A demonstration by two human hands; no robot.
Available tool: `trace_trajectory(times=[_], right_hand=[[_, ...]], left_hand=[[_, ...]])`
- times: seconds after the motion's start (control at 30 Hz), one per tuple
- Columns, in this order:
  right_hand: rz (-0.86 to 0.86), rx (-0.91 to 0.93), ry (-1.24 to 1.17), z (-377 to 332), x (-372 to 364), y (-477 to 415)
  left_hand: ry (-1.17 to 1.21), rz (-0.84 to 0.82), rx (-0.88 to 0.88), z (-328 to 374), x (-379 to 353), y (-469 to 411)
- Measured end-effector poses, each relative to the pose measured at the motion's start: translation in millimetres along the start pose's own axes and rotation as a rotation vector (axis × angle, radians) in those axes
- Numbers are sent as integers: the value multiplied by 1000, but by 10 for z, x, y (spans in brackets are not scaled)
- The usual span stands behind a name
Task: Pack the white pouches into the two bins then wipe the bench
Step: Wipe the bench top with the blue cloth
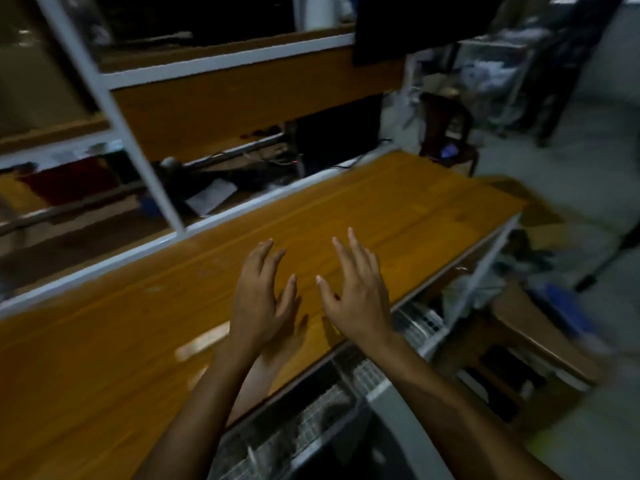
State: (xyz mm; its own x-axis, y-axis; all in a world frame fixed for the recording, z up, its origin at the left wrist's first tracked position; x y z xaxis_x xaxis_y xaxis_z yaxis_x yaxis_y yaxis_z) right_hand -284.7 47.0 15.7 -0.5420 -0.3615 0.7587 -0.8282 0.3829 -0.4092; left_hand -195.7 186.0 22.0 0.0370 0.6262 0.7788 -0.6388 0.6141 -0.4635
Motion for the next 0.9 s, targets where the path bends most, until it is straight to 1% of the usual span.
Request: trace_trajectory(times=[0.23,0.37,0.53,0.63,0.7,0.77,0.8,0.9], right_hand=[[104,-243,62,1326,581,-98],[136,-388,118,2062,795,-190],[232,-538,162,2979,1141,-316],[277,-665,120,3510,1301,-281],[300,-694,105,3651,1370,-221],[365,-872,67,4507,1591,-110],[386,-882,65,4591,1632,-34],[344,-1017,41,5120,1674,216]], left_hand=[[107,-214,-221,890,-1230,-958],[155,-280,-342,1286,-1960,-1564],[204,-409,-454,1842,-2861,-2311],[200,-470,-510,2162,-3385,-2668],[189,-479,-509,2216,-3530,-2757],[197,-596,-552,2717,-4324,-3177],[178,-611,-558,2727,-4354,-3217],[137,-632,-560,2857,-4715,-3431]])
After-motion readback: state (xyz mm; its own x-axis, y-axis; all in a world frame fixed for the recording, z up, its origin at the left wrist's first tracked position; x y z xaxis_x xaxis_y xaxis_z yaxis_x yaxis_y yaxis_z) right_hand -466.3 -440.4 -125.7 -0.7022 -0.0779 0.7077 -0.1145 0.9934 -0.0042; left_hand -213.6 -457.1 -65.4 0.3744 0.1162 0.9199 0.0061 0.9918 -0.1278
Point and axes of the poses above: each hand's wrist, its own y-axis away from the middle knuckle, its own x-axis out of the back of the hand, z = x × y, the point moved 6 cm from there along -y, towards the middle knuckle, and after that the axes turned 5 degrees about -z, right-handed, at the moved point
